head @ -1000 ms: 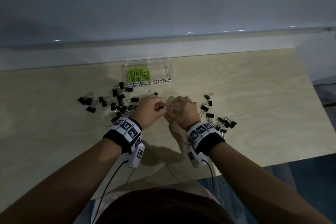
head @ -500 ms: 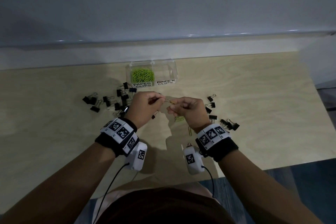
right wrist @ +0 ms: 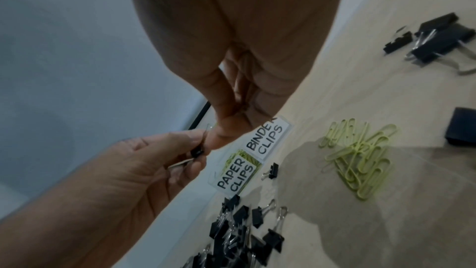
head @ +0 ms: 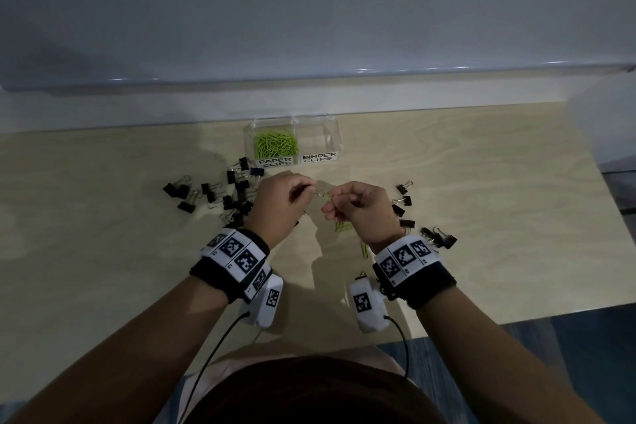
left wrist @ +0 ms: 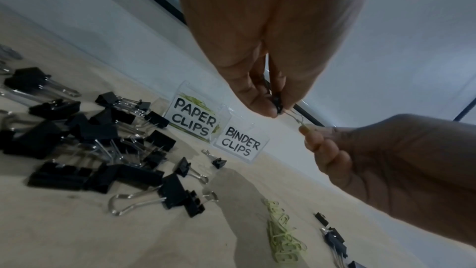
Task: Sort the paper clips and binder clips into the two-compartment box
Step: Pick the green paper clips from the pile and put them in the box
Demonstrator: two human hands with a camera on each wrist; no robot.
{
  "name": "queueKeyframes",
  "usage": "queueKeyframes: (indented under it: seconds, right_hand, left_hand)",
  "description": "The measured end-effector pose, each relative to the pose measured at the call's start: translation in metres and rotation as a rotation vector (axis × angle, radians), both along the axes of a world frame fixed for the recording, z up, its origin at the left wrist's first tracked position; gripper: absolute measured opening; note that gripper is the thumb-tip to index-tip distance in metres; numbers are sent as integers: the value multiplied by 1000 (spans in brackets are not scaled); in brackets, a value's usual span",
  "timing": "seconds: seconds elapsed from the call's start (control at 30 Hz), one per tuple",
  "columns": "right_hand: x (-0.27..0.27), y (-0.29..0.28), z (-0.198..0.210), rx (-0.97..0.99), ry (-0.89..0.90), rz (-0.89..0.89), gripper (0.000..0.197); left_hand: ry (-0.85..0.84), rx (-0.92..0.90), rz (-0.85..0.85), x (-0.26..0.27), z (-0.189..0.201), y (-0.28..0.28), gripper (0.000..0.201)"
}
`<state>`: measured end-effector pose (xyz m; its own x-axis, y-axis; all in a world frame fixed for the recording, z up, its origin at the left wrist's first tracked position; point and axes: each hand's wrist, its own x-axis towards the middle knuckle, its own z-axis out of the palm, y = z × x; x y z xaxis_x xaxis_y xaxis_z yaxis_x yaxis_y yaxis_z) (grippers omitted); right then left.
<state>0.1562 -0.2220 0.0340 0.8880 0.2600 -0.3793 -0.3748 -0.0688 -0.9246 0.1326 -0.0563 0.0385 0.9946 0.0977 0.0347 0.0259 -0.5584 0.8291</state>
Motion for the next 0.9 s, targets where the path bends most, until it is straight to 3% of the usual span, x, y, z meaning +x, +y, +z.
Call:
queueKeyframes:
  seconds: [0.23, 0.43, 0.53, 0.63, 0.73, 0.83, 0.9]
  right_hand:
    - [-8, 7, -4, -78, 20, 243, 23]
    - [3, -28, -34, -631, -186, 318, 32]
    - [17, -41, -34, -778, -225, 227, 19]
    - [33, -43, -37, -838, -303, 172, 5]
    - [45, -41, -39, -922, -317, 246, 12]
    - [47, -38, -39, -993, -393, 416, 14]
    - [44, -37, -36, -1002, -408, 582, 32]
  left_hand:
    - [18, 29, -90, -4, -12, -4, 14]
    - [205, 312, -100, 4, -43, 17, 18]
    - [270, 443, -166, 10, -52, 20, 22]
    - [190, 523, -214, 16, -51, 11, 31]
    - [166, 546, -412, 19, -46, -11, 49]
    - [204, 531, -593, 21, -50, -35, 66]
    - [244, 530, -607, 24, -54, -44, 78]
